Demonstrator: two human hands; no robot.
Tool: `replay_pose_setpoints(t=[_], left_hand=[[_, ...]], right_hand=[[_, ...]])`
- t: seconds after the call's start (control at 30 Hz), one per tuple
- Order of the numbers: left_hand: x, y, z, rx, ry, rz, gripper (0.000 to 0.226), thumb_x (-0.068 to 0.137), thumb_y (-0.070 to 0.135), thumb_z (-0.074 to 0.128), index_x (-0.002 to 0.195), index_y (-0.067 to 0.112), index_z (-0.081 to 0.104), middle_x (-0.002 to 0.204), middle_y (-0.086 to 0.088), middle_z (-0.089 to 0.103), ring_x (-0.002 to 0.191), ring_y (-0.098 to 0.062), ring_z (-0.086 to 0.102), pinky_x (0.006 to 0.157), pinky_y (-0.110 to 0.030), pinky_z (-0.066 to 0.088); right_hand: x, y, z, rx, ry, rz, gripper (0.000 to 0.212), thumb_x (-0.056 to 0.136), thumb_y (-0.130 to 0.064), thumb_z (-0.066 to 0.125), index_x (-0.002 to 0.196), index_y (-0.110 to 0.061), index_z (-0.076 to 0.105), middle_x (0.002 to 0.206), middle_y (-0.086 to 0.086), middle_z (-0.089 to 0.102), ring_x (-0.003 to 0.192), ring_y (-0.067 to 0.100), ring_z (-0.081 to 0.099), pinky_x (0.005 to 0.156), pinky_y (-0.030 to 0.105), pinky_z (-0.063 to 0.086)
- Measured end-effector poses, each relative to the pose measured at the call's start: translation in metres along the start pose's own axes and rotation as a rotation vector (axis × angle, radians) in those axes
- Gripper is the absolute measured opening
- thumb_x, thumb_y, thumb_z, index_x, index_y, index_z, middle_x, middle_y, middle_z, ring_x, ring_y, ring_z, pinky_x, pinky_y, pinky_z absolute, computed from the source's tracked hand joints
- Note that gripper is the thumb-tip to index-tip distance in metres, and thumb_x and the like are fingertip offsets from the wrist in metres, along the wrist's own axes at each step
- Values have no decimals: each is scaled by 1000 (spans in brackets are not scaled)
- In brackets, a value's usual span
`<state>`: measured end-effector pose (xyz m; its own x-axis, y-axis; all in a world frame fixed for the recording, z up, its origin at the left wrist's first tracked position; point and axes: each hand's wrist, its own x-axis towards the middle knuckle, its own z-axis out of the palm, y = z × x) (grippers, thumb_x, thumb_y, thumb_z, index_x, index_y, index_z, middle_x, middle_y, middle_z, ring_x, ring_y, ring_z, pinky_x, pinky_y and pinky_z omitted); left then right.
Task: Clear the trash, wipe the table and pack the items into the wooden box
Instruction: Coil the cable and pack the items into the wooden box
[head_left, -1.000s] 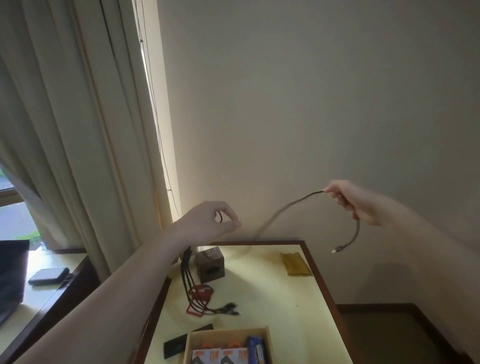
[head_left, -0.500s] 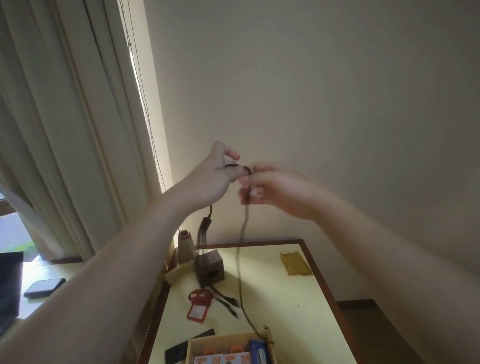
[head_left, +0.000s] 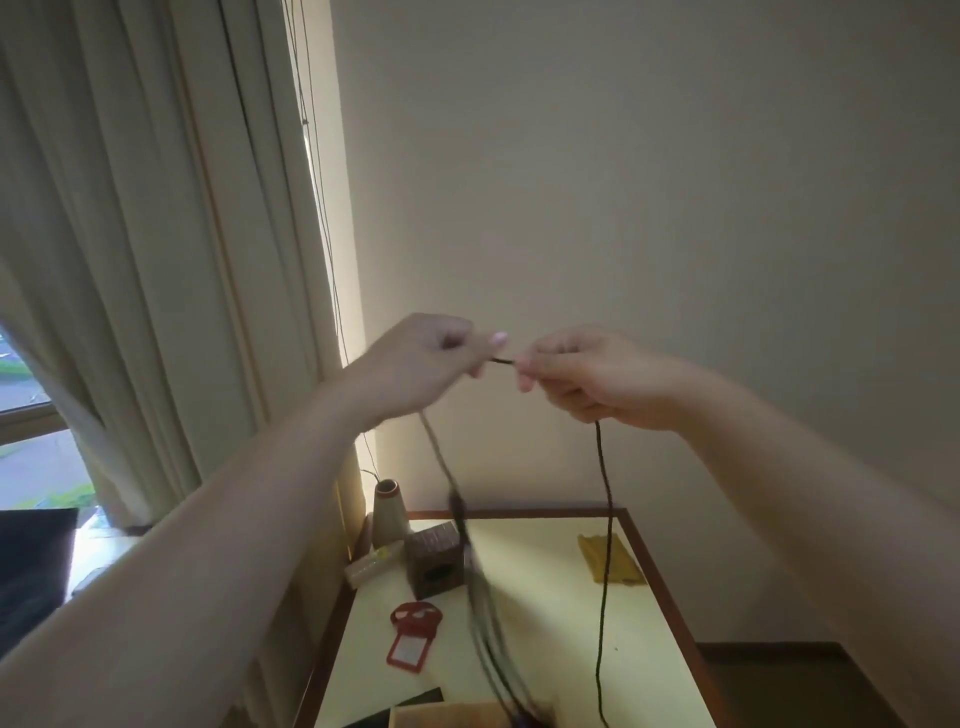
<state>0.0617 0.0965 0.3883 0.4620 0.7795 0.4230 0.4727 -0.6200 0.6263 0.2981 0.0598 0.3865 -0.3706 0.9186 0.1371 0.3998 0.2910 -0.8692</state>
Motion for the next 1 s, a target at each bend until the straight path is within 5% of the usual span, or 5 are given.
replay_pose_setpoints(t=[0.13, 0.37, 0.57, 0.73, 1.0], left_hand=[[-7, -43, -44, 90, 203, -210, 55, 100, 64, 52, 75, 16, 63, 63, 7, 47, 59, -15, 42, 58, -30, 32], [20, 29, 25, 6, -125, -150, 62, 103, 67, 38, 78, 20, 69, 65, 11, 56, 55, -12, 44, 56, -28, 35], [10, -20, -45, 129, 205, -190, 54, 101, 65, 48, 70, 22, 35, 67, 2, 36, 62, -20, 32, 61, -34, 21], [34, 31, -1, 128, 62, -137, 65, 104, 66, 35, 70, 16, 61, 77, 1, 68, 68, -20, 57, 64, -29, 36], [36, 5, -16, 237, 113, -96, 62, 102, 63, 48, 63, 20, 25, 55, 6, 21, 46, -14, 20, 56, -34, 16]], right_hand=[[-28, 21, -43, 70, 197, 61, 27, 96, -42, 62, 83, -18, 66, 63, -5, 21, 57, 14, 15, 44, 22, 13], [7, -8, 9, -59, 71, -12, 29, 109, -23, 51, 85, -16, 65, 59, -5, 28, 51, 12, 22, 44, 25, 16], [-37, 5, -61, -6, 181, 56, 33, 86, -52, 72, 80, -19, 66, 58, -8, 26, 50, 9, 20, 41, 20, 16], [-7, -8, -18, -115, 111, 0, 27, 106, -32, 58, 89, -14, 67, 59, -4, 31, 52, 14, 23, 48, 32, 13], [-33, -2, -61, -66, 162, 32, 26, 90, -39, 65, 90, -13, 69, 60, -4, 28, 52, 12, 20, 46, 25, 14]])
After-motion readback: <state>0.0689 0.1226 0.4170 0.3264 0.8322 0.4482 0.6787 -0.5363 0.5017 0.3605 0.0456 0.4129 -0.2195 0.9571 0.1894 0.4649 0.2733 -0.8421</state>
